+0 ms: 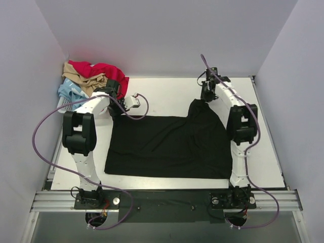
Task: Fold and stack the t-shirts
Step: Grap the side of the flattened tshirt furthest away from the robot with both arms, then fold the other side of the tshirt into a rectangle
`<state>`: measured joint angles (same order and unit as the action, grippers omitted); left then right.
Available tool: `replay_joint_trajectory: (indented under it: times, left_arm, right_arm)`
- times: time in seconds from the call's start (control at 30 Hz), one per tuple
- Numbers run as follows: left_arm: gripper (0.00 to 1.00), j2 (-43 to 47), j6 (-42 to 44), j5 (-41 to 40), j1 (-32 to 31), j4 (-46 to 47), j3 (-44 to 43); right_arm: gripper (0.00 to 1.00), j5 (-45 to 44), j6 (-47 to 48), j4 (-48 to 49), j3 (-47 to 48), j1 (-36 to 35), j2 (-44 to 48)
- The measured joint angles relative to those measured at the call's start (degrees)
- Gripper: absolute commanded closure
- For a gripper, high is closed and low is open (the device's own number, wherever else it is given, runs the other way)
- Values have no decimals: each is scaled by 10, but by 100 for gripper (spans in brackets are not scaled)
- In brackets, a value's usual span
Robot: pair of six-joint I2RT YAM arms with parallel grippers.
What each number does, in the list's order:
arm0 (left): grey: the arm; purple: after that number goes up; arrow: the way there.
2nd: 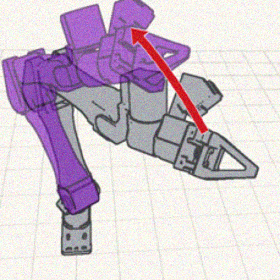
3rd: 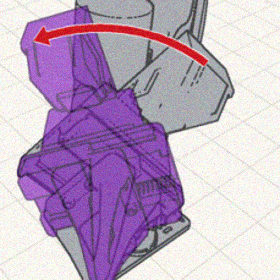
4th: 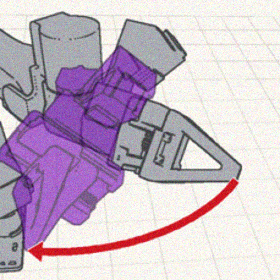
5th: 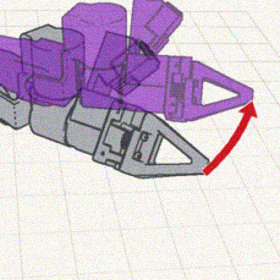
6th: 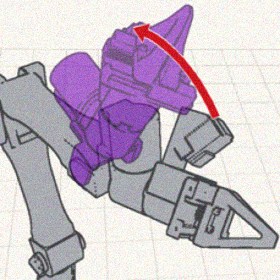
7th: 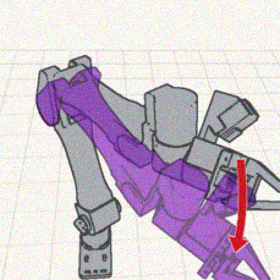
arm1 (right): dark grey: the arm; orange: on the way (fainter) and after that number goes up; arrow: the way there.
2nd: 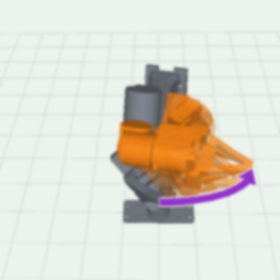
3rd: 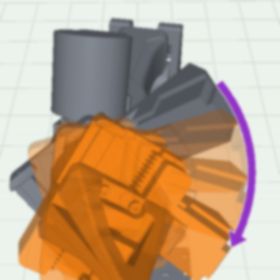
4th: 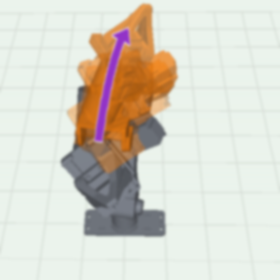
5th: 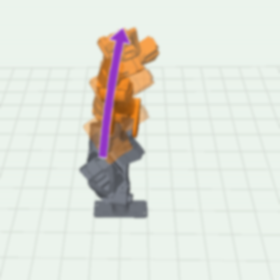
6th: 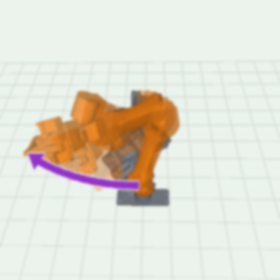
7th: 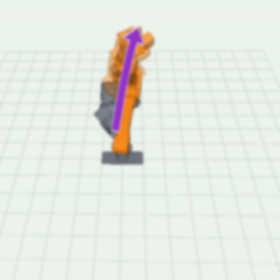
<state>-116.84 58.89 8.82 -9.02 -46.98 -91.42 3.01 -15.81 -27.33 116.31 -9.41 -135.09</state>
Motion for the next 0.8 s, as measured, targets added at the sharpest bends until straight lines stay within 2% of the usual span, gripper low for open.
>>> replay_joint_trajectory:
  times: [0.33,0.47,0.6,0.8]
  left_arm:
    - [100,176,-3,-14,0,39,170]
    - [100,200,18,-14,0,37,218]
    - [100,220,43,-14,0,24,272]
    - [100,238,62,-23,0,18,318]
  right_arm:
    - [100,5,-15,89,-490,3,498]
    - [100,9,-48,98,-632,0,592]
    - [100,6,-75,65,-755,-2,675]
    - [100,-4,-112,29,-828,-3,832]
